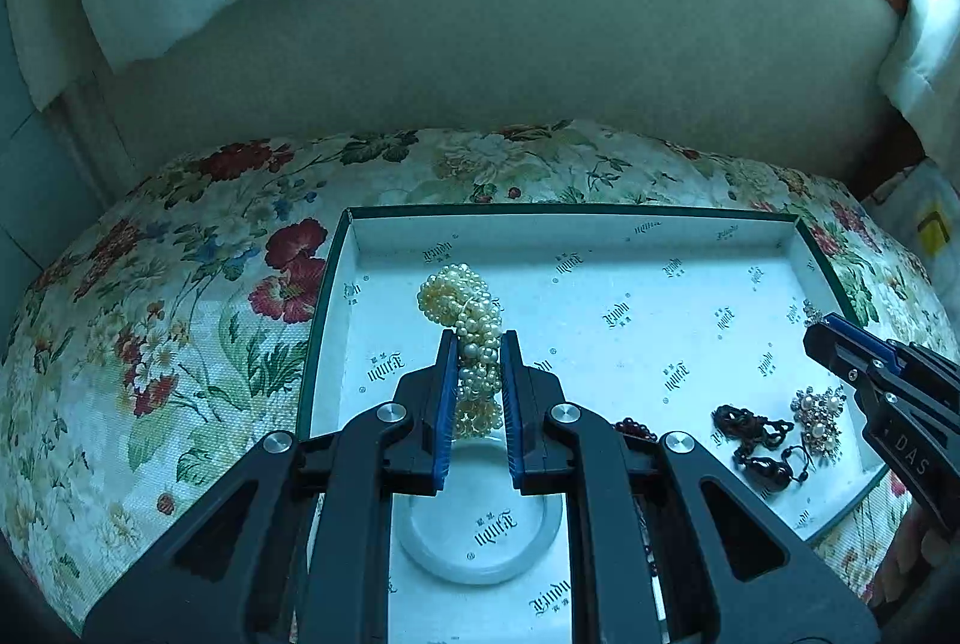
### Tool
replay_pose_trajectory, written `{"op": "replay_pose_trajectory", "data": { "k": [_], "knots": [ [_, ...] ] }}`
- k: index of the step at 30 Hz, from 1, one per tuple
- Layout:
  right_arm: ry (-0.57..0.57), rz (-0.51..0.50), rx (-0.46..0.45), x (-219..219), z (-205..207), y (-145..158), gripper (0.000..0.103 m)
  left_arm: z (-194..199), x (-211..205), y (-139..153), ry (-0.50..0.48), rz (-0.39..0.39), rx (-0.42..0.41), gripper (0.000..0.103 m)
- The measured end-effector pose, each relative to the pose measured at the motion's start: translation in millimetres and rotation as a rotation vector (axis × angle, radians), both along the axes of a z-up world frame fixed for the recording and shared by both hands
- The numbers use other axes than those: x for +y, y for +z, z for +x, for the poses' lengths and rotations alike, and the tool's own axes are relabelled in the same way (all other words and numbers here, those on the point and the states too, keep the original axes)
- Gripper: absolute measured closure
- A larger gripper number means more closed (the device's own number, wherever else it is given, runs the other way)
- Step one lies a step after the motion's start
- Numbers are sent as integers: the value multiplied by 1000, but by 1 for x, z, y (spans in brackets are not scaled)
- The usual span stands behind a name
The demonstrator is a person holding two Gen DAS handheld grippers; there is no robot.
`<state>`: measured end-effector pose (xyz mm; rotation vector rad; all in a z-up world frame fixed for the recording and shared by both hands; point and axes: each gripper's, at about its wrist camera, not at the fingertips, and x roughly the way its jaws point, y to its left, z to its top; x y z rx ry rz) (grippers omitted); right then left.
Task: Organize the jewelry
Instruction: 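Carry the pearl strand and silver brooch over the box with both tools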
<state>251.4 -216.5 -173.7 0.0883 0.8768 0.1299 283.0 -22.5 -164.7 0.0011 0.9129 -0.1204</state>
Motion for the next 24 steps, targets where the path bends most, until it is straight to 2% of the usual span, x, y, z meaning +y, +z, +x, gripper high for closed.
{"op": "replay_pose_trajectory", "data": {
  "k": [10, 22, 24],
  "knots": [
    [-6, -18, 54, 1, 13, -27, 90, 21, -5, -25, -2, 21, 74, 89],
    [-24, -16, 73, -1, 16, -42, 90, 30, 0, -34, -1, 19, 104, 88],
    [-25, -14, 73, -1, 16, -42, 90, 30, -1, -34, -7, 19, 110, 84]
  ]
}}
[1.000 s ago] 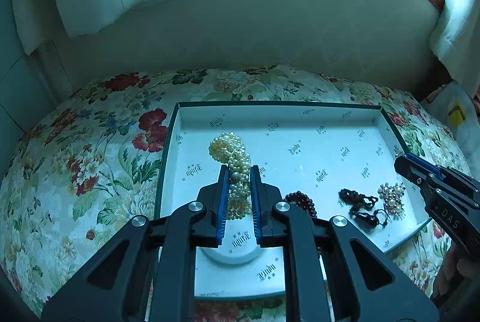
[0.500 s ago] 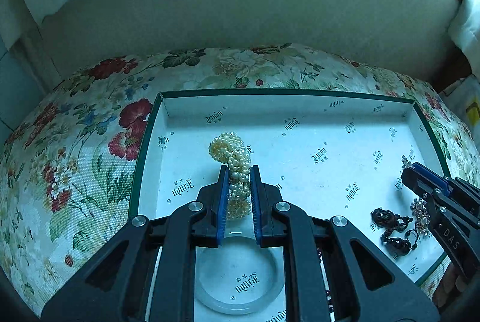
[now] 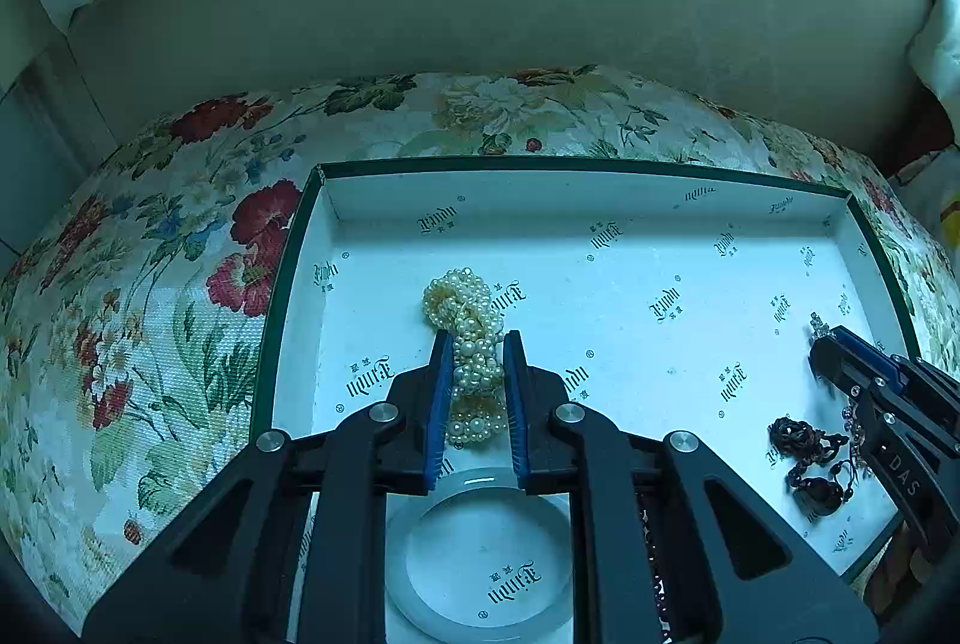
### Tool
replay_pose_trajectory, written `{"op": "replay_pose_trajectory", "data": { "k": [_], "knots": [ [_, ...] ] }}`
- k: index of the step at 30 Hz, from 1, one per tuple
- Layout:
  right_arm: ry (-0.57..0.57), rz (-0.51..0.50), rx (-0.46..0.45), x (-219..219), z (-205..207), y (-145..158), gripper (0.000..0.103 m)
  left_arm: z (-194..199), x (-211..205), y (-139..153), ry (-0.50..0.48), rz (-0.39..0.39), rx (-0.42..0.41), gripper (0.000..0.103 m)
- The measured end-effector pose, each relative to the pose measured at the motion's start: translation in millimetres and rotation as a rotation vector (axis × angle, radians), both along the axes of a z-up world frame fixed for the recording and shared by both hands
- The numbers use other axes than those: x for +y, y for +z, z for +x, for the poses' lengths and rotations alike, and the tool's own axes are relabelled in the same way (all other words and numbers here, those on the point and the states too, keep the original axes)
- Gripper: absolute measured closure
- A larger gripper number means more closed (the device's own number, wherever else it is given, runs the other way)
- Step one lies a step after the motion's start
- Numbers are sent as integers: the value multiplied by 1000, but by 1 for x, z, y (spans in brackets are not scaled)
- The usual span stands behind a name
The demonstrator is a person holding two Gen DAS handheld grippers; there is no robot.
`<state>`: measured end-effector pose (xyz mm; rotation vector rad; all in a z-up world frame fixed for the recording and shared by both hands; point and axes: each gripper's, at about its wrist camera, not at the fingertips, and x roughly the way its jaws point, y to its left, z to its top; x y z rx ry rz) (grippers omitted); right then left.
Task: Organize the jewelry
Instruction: 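Carry the pearl strand and silver brooch over the box with both tools, then open the left tool on the pearl strand while the right tool releases the brooch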
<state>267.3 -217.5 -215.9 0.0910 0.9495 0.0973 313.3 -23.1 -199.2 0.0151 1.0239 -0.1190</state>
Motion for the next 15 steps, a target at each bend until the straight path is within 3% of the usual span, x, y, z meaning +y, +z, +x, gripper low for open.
{"op": "replay_pose_trajectory", "data": {
  "k": [6, 15],
  "knots": [
    [-1, 1, 0, 0, 0, 0, 89, -1, -2, 2, -3, 14, -9, 65],
    [-13, 23, 3, -3, -1, 3, 88, -4, -3, 6, -17, 18, -30, 47]
  ]
}}
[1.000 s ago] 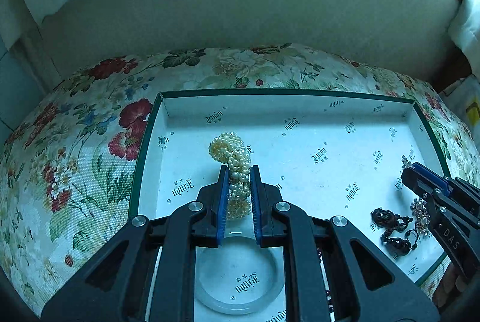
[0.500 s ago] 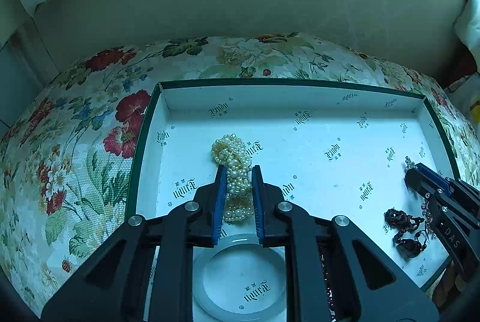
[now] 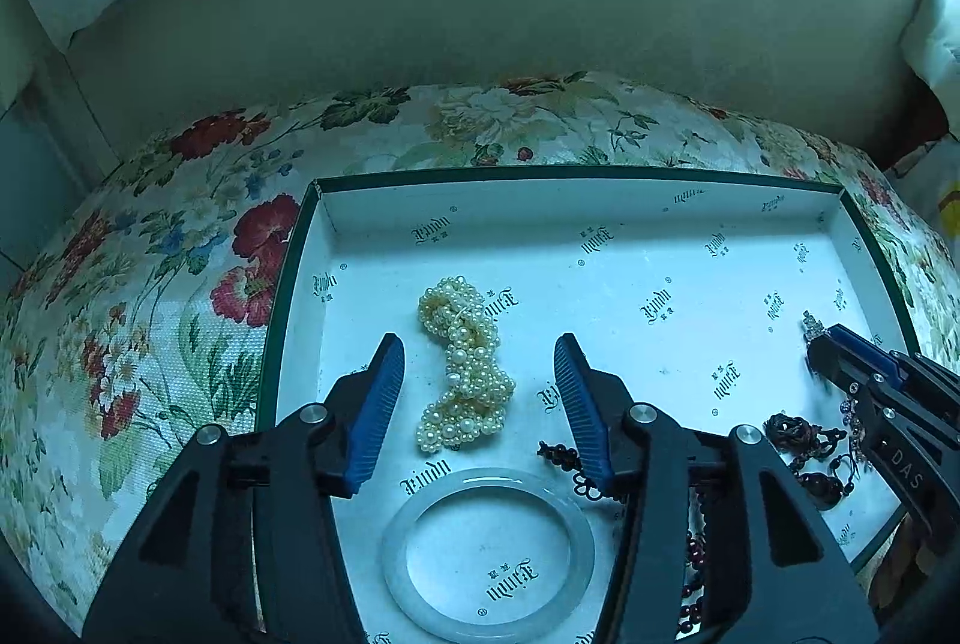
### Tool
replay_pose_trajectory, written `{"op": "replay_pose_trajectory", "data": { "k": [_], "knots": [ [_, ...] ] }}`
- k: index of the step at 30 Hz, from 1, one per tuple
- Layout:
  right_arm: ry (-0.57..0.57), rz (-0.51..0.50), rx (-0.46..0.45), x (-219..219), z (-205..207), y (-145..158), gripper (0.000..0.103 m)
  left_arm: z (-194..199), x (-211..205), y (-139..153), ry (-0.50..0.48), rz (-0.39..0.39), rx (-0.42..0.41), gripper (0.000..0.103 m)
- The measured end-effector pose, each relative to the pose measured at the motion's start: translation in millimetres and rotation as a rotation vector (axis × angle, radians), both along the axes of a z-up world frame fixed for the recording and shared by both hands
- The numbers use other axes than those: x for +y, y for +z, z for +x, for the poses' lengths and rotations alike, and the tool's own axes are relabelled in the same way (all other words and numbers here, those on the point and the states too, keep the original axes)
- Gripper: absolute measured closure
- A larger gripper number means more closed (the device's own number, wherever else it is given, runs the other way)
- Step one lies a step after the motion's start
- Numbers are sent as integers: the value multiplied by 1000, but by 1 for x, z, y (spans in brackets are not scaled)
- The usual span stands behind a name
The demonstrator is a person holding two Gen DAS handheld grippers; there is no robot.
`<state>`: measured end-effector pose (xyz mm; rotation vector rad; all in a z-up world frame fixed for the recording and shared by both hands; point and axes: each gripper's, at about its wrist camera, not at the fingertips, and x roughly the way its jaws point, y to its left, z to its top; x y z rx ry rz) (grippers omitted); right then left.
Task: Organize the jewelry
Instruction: 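Open the left tool on the pearl strand while the right tool releases the brooch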
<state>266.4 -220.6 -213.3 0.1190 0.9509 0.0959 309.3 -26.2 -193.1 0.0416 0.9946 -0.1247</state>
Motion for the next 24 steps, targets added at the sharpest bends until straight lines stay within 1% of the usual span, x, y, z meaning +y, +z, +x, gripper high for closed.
{"op": "replay_pose_trajectory", "data": {
  "k": [4, 10, 13, 15, 16, 17, 18, 19, 21, 24],
  "knots": [
    [-1, 2, -1, 0, -1, 0, 88, -1, 0, 2, 0, 2, -8, 43],
    [-7, 8, -7, -1, -2, 1, 88, -1, 0, 2, 3, 2, -12, 39],
    [-7, 8, -8, 0, -2, 1, 88, -2, 0, 3, 8, 3, -19, 33],
    [-8, 8, -9, 0, -2, 1, 88, -3, 1, 4, 10, -2, -24, 31],
    [-9, 10, -10, 0, -2, 2, 83, -3, 2, 4, 9, -2, -23, 31],
    [-11, 14, -14, -1, -3, 2, 61, -3, 2, 4, 8, -3, -22, 31],
    [-16, 20, -28, -1, -4, 4, 49, -3, 2, 4, 8, -4, -23, 31],
    [-8, 29, -40, 0, -5, 6, 44, -3, 2, 4, 8, -5, -25, 31],
    [-1, -3, -45, 4, -6, 8, 44, -4, 2, 5, 8, -5, -27, 29],
    [7, -13, -55, 7, -7, 10, 44, -4, 2, 5, 11, -6, -32, 24]
  ]
}}
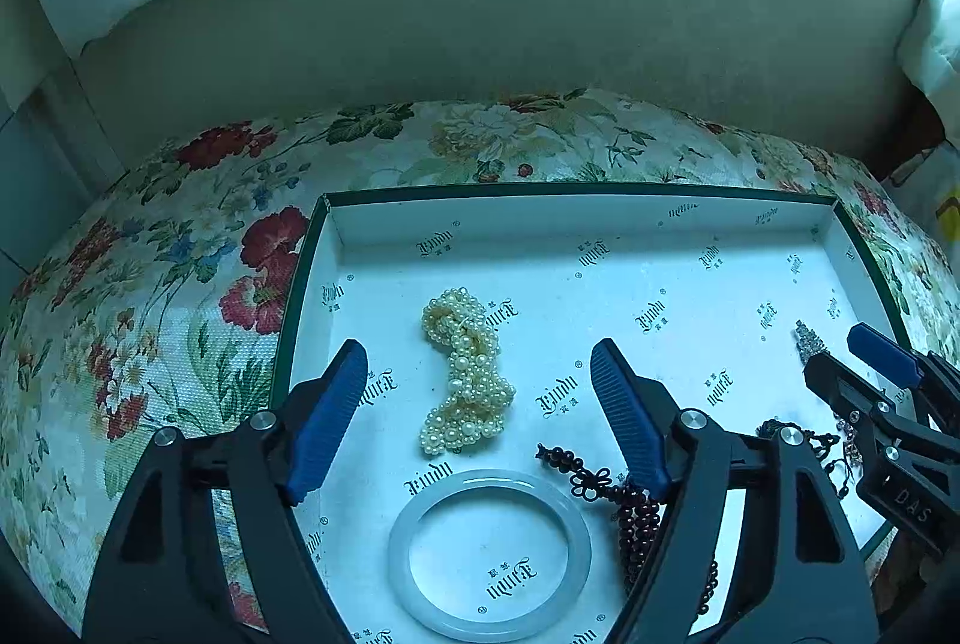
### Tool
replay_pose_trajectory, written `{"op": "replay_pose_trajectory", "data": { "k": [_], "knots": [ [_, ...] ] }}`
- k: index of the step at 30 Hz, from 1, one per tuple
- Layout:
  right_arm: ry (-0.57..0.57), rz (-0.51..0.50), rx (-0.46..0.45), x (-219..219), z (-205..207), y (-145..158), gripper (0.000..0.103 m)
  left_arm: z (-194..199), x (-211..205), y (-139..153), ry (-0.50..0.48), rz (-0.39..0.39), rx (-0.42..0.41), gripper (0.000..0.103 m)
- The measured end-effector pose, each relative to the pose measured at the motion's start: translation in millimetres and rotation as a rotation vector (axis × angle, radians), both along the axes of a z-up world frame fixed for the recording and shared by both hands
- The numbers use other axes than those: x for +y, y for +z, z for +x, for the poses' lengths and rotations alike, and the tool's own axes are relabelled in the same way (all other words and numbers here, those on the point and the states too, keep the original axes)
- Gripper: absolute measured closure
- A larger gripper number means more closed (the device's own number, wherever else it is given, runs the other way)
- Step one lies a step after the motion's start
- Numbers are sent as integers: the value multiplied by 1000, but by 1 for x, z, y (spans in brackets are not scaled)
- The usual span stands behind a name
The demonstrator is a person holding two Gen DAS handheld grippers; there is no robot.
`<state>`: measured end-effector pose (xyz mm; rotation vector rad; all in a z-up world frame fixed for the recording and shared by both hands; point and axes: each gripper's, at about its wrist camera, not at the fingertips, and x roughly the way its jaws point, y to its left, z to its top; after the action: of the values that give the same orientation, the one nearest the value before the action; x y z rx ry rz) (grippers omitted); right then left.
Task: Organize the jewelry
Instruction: 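Open the left tool on the pearl strand while the right tool releases the brooch, then withdraw both tools from the box toward the remaining jewelry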
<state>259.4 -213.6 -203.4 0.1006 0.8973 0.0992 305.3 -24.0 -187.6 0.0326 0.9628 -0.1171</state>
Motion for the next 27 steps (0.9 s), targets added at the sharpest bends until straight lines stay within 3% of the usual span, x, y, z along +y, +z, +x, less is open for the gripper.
{"op": "replay_pose_trajectory", "data": {
  "k": [13, 27],
  "knots": [
    [-14, 1, -23, -3, -15, 14, 41, -13, 1, 13, 10, -1, -10, 20],
    [-3, -1, -42, -13, -73, 53, 41, -80, 14, 41, 34, -31, -14, 20]
  ]
}}
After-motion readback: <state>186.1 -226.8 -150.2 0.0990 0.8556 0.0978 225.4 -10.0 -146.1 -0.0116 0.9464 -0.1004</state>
